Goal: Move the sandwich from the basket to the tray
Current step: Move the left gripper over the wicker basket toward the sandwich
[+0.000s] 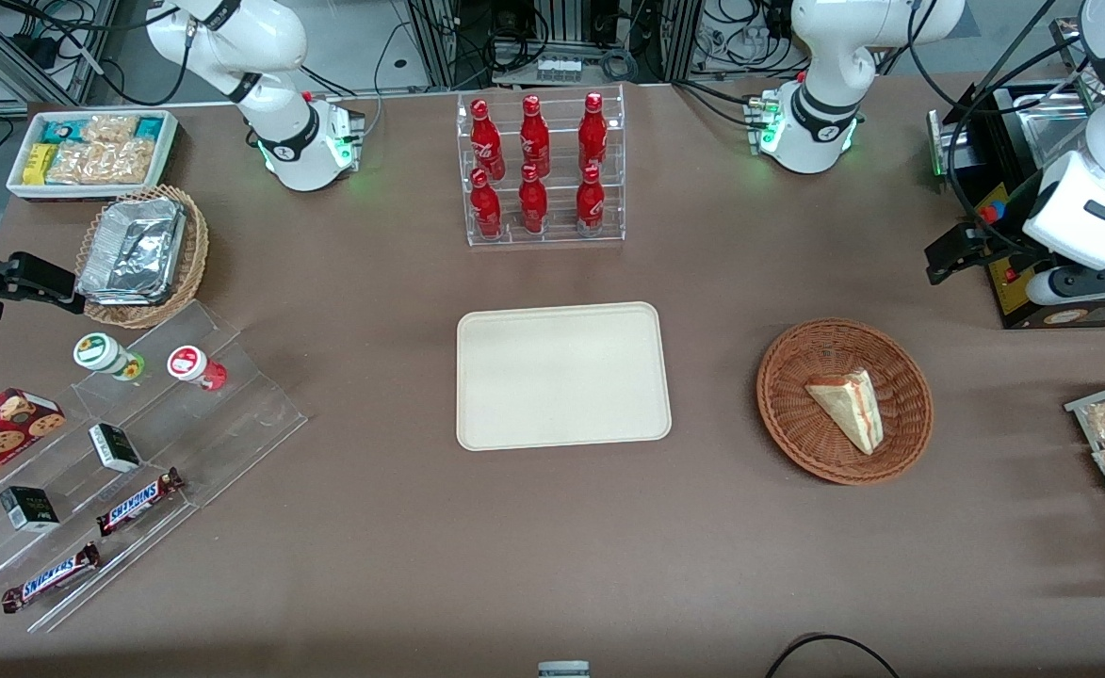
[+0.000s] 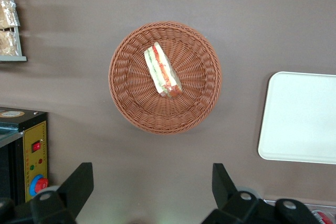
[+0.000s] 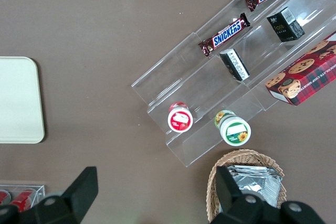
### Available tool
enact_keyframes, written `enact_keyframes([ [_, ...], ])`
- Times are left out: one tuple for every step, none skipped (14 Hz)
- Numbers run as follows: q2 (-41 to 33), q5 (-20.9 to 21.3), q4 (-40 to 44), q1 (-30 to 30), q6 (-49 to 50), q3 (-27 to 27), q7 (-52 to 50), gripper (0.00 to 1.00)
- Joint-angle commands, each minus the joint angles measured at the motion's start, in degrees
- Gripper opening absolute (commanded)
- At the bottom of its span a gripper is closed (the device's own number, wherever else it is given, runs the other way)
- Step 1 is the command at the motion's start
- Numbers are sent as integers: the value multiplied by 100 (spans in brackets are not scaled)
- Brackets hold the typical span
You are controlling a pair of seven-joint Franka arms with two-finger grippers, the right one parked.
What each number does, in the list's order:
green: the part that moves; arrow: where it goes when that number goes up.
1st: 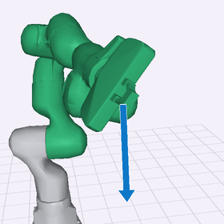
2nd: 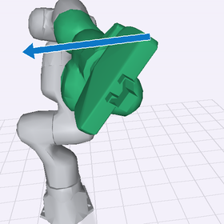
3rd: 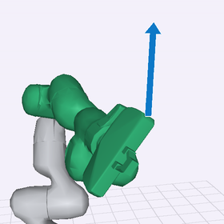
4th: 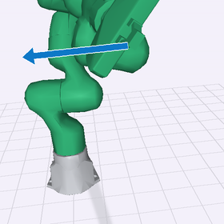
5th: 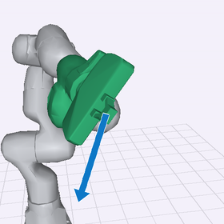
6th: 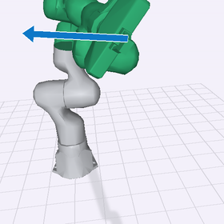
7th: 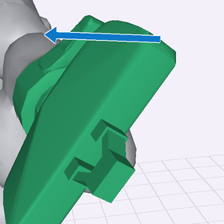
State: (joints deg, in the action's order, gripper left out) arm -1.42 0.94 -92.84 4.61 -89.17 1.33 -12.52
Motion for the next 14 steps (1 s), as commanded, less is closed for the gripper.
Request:
enact_keyframes([
  [28, -15, 169, 14, 197, -45, 101, 100],
  [36, -15, 169, -4, 198, -45, 110, 100],
  [62, -6, 169, -21, 190, -36, 110, 100],
  [89, 11, 169, -22, 172, -36, 110, 100],
  [98, 29, 178, -22, 163, -36, 127, 100],
  [150, 195, 169, -22, 146, -27, 232, 100],
  [229, 327, 169, -13, 119, -10, 320, 100],
  [325, 345, 169, -13, 58, -10, 295, 100],
  [422, 346, 126, -13, -116, -10, 286, 100],
  [553, 354, 30, -13, -353, -10, 260, 100],
  [642, 363, -67, -13, -582, -10, 242, 100],
  [747, 355, -190, -13, -801, -18, 216, 100],
  [809, 354, -322, -13, -1012, -27, 94, 100],
  [888, 363, -532, -13, -1293, -27, -82, 100],
])
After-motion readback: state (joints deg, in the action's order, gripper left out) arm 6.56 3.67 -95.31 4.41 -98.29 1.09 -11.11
